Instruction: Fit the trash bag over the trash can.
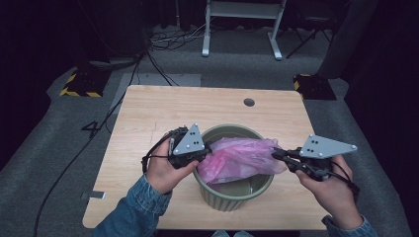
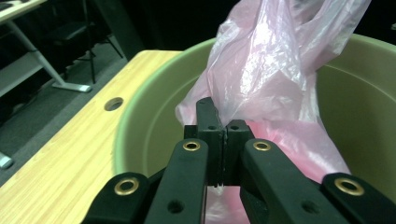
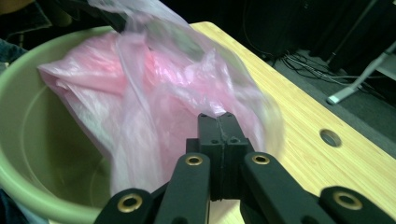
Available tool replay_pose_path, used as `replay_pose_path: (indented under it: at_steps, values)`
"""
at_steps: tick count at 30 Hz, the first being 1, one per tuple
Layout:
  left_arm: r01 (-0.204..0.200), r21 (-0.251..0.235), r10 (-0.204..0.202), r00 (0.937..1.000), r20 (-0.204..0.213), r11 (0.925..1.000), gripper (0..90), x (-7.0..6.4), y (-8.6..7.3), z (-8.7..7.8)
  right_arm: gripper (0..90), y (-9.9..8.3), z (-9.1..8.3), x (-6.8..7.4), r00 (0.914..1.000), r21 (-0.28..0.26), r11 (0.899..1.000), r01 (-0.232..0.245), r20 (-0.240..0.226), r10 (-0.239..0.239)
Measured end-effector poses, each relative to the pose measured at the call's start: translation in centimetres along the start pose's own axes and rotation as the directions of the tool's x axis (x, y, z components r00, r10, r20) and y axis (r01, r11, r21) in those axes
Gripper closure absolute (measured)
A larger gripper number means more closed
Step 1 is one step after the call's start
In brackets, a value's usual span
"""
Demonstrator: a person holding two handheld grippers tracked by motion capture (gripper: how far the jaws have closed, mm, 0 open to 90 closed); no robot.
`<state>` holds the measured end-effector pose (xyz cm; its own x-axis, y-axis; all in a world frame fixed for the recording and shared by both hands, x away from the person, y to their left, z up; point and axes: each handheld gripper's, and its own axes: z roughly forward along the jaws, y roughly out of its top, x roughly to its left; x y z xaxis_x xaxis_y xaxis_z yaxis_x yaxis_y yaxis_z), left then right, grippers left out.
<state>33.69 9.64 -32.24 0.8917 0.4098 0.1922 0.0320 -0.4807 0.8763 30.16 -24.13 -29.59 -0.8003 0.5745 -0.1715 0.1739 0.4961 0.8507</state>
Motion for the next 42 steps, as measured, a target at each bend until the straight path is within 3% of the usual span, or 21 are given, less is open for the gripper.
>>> replay_pose_path:
  at_steps: [12, 14, 16, 19, 23, 27, 30, 33, 36, 42]
  values:
    - [0.054, -0.038, -0.056, 0.9957, -0.073, 0.9978, 89.5, 1.6, -1.0, -2.7, 90.0, -1.8, -2.7, -2.0, 0.9958, 0.010, 0.999, -0.052, 0.076, 0.051]
    - [0.057, -0.027, -0.060, 0.9924, -0.107, 0.9980, 89.5, 1.8, -1.3, -3.3, 90.0, -2.1, -3.1, -2.1, 0.9947, 0.013, 0.998, -0.060, 0.085, 0.058]
    - [0.071, -0.022, -0.074, 0.9880, -0.136, 0.9972, 89.5, 2.2, -1.8, -3.9, 90.0, -2.4, -3.6, -2.3, 0.9906, 0.029, 0.998, -0.062, 0.124, 0.058]
    - [0.116, -0.029, -0.119, 0.9847, -0.128, 0.9928, 89.5, 2.8, -2.7, -4.5, 90.0, -3.2, -4.5, -2.7, 0.9875, 0.019, 0.996, -0.088, 0.133, 0.084]
    - [0.099, -0.027, -0.102, 0.9873, -0.122, 0.9947, 89.5, 2.5, -2.8, -4.6, 90.0, -3.3, -4.9, -2.8, 0.9893, -0.019, 0.995, -0.095, 0.110, 0.096]
    - [0.079, -0.039, -0.083, 0.9911, -0.104, 0.9961, 89.4, 1.8, -2.6, -4.5, 72.9, -2.6, -4.3, -2.9, 0.9890, -0.056, 0.995, -0.081, 0.119, 0.087]
    - [0.069, -0.042, -0.072, 0.9940, -0.082, 0.9967, 89.4, 1.5, -2.6, -4.3, 58.8, -2.0, -3.4, -2.8, 0.9916, -0.083, 0.994, -0.071, 0.102, 0.079]
    - [0.065, -0.040, -0.068, 0.9957, -0.063, 0.9971, 89.3, 1.1, -2.6, -3.9, 46.3, -1.4, -2.0, -2.4, 0.9954, -0.107, 0.991, -0.078, 0.047, 0.084]
    - [0.062, -0.033, -0.063, 0.9968, -0.048, 0.9976, 89.3, 0.9, -2.6, -3.3, 37.0, -0.6, -0.3, -1.6, 0.9997, -0.105, 0.994, -0.026, -0.002, 0.026]
    - [0.067, -0.035, -0.068, 0.9970, -0.037, 0.9972, 89.1, 0.7, -2.6, -2.5, 27.4, 0.0, 2.5, 0.7, 0.9926, -0.075, 0.997, 0.025, -0.117, -0.033]
